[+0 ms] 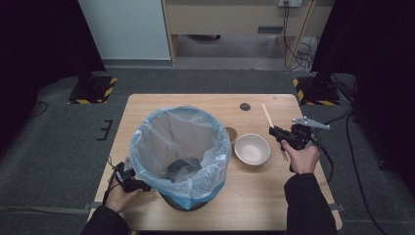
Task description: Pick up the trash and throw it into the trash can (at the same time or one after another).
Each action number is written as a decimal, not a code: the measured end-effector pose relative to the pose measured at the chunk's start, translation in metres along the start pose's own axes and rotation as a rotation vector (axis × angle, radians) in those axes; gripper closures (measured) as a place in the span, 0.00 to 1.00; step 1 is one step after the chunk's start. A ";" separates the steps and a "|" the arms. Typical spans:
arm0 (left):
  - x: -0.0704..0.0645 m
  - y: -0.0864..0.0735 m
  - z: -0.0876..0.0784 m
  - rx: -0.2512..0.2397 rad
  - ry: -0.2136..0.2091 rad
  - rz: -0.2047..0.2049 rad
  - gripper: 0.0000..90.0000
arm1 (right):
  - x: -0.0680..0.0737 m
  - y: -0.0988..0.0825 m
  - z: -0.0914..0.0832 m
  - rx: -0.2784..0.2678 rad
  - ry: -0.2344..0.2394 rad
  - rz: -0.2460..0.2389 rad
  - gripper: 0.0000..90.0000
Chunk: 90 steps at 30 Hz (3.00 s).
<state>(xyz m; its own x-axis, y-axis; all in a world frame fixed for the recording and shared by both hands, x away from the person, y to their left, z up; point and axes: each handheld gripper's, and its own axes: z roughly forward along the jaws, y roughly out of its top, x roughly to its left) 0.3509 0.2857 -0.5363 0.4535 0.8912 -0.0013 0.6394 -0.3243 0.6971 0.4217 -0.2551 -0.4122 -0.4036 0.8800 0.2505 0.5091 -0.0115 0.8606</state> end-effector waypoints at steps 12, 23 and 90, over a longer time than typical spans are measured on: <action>0.000 0.000 0.000 0.000 0.000 0.000 0.00 | -0.003 0.017 -0.026 -0.099 0.022 0.032 0.89; 0.000 0.000 0.000 0.000 0.000 0.000 0.00 | 0.004 0.031 -0.043 -0.176 0.059 0.017 0.89; 0.000 0.000 0.000 -0.001 -0.001 0.000 0.00 | 0.140 0.096 -0.087 -0.391 0.422 -0.198 0.89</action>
<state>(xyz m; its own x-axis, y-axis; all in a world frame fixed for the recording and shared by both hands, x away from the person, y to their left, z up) 0.3508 0.2856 -0.5364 0.4539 0.8910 -0.0017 0.6390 -0.3242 0.6976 0.3481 -0.1743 -0.2564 -0.7693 0.6201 0.1542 0.1085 -0.1110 0.9879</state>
